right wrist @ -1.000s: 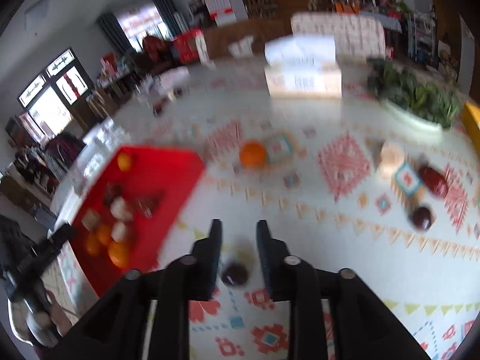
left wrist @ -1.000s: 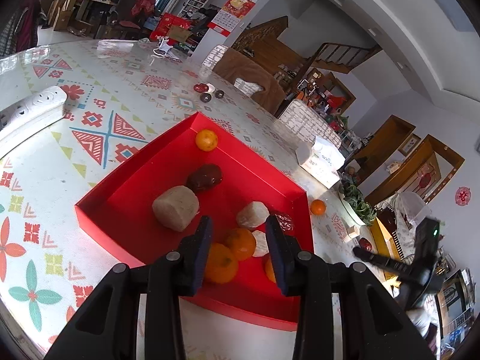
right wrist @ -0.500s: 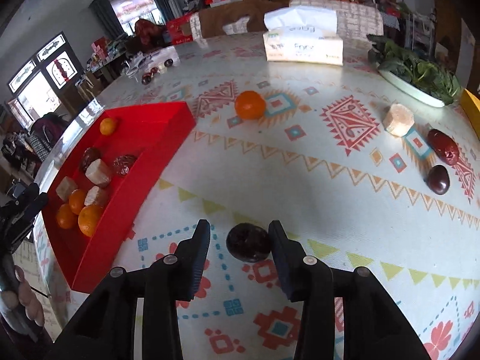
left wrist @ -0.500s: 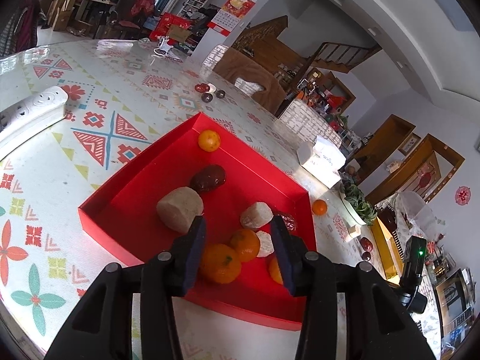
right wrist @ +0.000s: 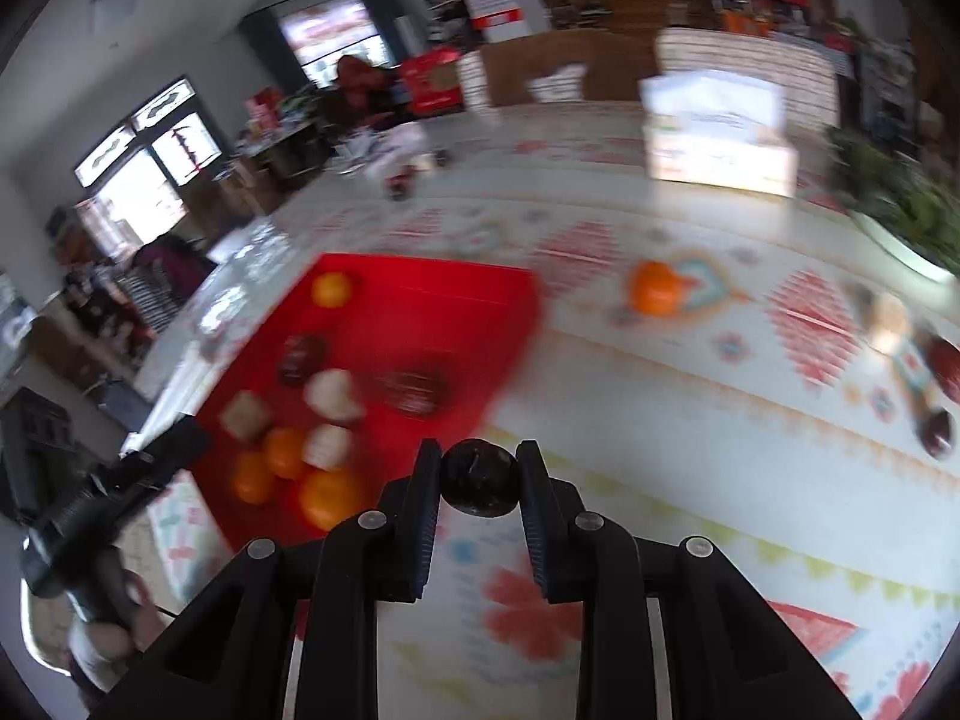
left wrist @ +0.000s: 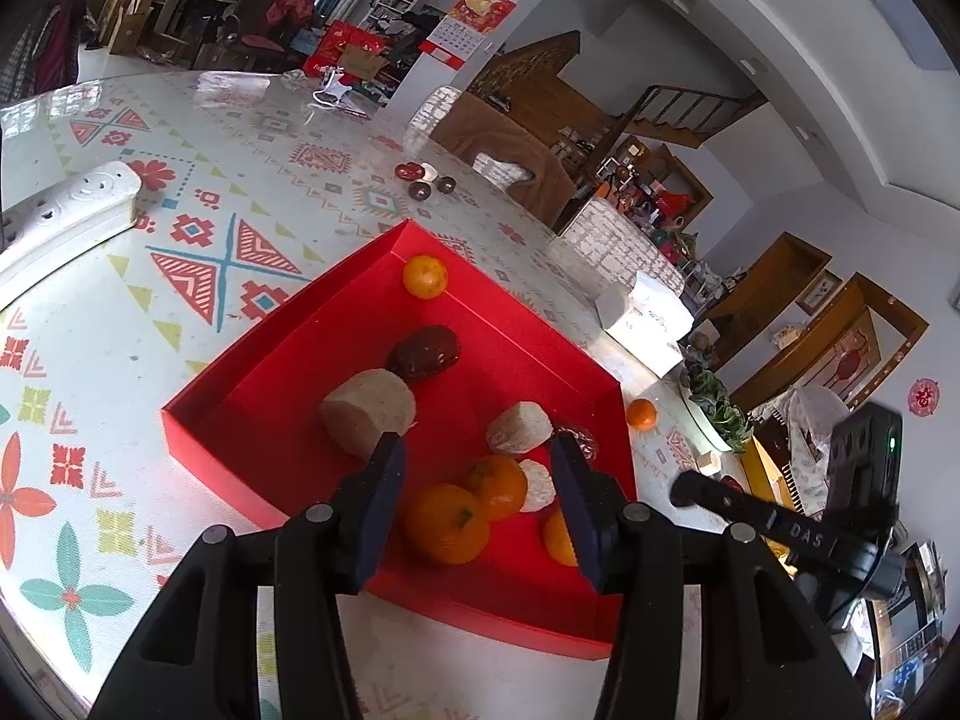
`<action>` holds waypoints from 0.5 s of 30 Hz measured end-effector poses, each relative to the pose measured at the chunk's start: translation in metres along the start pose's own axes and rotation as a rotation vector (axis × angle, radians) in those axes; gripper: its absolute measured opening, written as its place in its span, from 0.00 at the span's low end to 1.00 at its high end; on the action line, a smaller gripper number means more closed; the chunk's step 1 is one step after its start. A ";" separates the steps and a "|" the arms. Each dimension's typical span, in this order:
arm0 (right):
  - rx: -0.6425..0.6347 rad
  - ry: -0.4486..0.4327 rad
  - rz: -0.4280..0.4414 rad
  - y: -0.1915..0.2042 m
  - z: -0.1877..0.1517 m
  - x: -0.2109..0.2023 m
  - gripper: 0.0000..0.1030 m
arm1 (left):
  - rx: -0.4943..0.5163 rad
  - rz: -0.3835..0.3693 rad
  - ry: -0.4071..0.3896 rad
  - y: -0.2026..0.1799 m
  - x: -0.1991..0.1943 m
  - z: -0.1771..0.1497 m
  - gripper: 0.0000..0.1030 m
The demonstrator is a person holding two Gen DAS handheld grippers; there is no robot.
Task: Organize fruits
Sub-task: 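Carry the dark date over the red tray and open the right tool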
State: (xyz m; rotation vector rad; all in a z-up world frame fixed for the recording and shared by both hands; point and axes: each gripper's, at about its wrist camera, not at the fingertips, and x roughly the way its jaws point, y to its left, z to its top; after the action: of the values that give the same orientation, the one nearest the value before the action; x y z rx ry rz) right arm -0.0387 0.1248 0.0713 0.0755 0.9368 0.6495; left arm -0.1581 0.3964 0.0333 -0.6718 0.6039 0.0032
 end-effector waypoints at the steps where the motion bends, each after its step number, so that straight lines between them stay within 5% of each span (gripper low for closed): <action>1: -0.014 0.002 0.011 0.010 0.002 0.005 0.27 | -0.002 0.001 0.000 0.002 -0.001 0.000 0.48; 8: -0.052 0.037 0.088 0.054 0.025 0.047 0.27 | -0.021 0.019 -0.011 0.015 -0.010 0.003 0.49; 15: -0.105 0.110 0.160 0.087 0.011 0.059 0.29 | -0.069 0.041 -0.043 0.037 -0.018 0.008 0.54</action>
State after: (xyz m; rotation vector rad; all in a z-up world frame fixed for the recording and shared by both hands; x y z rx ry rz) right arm -0.0478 0.2293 0.0641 0.0212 1.0074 0.8571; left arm -0.1758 0.4334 0.0264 -0.7249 0.5785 0.0766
